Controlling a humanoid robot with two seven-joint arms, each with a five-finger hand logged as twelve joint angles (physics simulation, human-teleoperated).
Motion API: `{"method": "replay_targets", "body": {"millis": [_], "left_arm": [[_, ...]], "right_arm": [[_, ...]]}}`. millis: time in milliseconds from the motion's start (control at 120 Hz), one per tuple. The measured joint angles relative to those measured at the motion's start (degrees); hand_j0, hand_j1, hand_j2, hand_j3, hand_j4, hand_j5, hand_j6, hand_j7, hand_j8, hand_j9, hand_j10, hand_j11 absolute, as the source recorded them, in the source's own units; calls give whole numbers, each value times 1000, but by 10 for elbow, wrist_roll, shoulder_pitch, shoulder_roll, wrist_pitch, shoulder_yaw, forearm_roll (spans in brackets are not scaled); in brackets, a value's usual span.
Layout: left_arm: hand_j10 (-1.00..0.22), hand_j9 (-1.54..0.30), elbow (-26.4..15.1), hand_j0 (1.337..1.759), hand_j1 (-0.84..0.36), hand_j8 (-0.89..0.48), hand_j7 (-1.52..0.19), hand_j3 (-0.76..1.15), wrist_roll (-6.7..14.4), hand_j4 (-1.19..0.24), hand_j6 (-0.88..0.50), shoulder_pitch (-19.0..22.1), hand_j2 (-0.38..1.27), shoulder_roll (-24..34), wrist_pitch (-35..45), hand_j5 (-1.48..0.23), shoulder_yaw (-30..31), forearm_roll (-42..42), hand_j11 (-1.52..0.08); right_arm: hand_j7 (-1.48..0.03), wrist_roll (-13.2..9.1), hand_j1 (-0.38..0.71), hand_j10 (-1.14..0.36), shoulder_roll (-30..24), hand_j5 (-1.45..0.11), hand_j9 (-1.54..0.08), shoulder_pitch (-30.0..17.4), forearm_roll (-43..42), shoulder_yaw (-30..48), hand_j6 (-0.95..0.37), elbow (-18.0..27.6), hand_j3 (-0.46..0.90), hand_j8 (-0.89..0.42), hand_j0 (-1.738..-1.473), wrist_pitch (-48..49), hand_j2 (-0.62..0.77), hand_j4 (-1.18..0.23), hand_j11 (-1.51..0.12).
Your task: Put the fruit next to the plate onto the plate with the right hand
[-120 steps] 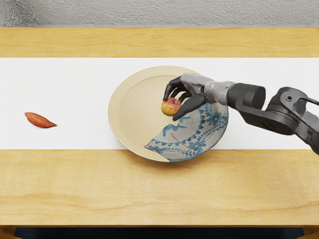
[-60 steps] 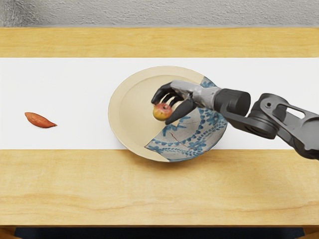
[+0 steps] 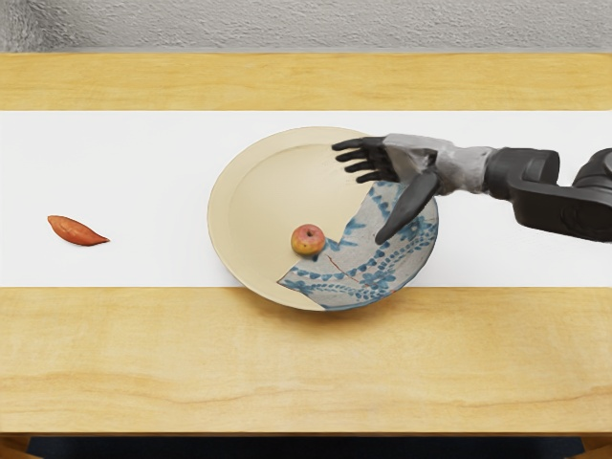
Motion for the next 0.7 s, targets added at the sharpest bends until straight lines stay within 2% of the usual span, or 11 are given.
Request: {"method": "replay_targets", "body": {"millis": [125, 317, 475, 700], "left_arm": [[-245, -318, 0, 1658, 55, -245, -318, 0, 0, -245, -245, 0, 49, 0, 0, -318, 0, 0, -318], [-245, -318, 0, 1658, 55, -245, -318, 0, 0, -245, -245, 0, 49, 0, 0, -318, 0, 0, -318], [-245, -318, 0, 1658, 55, -245, -318, 0, 0, -245, -245, 0, 49, 0, 0, -318, 0, 0, -318], [-245, -318, 0, 1658, 55, -245, -318, 0, 0, -245, -245, 0, 49, 0, 0, -318, 0, 0, -318]], "right_arm": [[-100, -1, -262, -77, -63, -102, -101, -3, 112, 6, -72, -2, 0, -71, -1658, 68, -4, -77, -101], [-69, -4, -288, -53, -148, -70, -70, -18, 236, 4, -52, -6, 0, -51, -1658, 92, -5, -54, -70], [-58, -5, -298, -44, -183, -58, -58, -30, 283, 1, -43, -14, 0, -43, -1658, 96, -5, -44, -58], [-50, -6, -305, -38, -196, -50, -50, -51, 298, 1, -37, -21, 0, -37, -1658, 97, -5, -38, -50]]}}
